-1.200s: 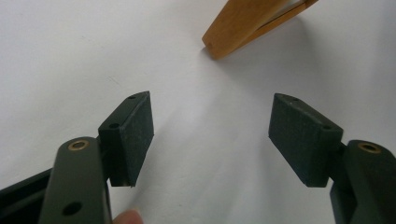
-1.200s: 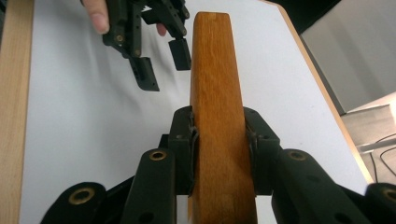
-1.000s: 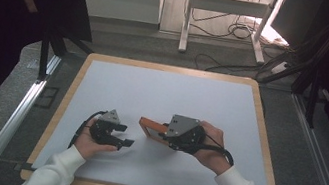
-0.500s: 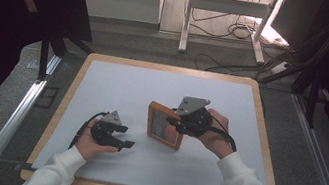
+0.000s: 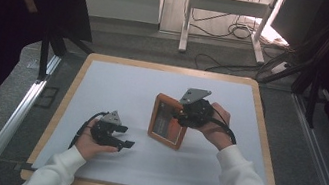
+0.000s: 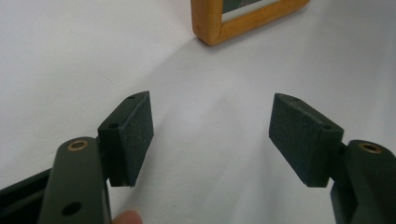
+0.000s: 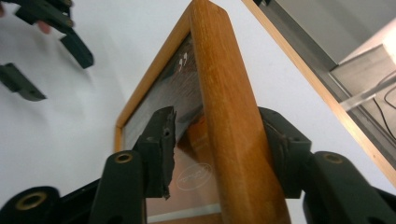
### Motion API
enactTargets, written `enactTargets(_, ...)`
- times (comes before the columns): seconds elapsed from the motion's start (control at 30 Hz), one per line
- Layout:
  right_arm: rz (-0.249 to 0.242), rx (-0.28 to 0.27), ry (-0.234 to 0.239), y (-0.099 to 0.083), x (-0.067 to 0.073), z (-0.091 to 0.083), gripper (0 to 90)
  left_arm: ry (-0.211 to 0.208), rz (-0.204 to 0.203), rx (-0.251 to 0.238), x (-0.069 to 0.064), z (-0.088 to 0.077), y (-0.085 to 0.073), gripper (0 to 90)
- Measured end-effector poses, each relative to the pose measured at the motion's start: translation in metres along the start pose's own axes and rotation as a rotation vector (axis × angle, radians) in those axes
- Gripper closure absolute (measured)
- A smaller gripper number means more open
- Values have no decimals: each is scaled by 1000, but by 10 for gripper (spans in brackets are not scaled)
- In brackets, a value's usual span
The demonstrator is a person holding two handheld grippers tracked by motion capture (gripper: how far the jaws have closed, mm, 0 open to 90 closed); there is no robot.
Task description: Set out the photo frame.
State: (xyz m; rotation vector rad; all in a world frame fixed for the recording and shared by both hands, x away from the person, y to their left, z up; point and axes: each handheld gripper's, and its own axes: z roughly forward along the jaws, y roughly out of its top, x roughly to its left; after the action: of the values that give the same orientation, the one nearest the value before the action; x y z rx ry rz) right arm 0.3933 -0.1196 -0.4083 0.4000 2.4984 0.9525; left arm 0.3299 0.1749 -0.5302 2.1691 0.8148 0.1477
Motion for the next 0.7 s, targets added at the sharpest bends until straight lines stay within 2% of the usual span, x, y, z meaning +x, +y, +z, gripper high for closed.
enactTargets(0.23,64,3,-8,-5,-11,10,431,-2,6,4,0,0,0,303)
enactTargets(0.4,63,-2,-24,-6,-11,10,410,-3,5,6,0,0,0,302)
enactTargets(0.63,141,-58,-76,-8,-11,-4,250,-2,3,2,0,0,0,302)
enactTargets(0.7,176,-81,-80,-13,-11,-11,232,-2,2,1,0,0,0,303)
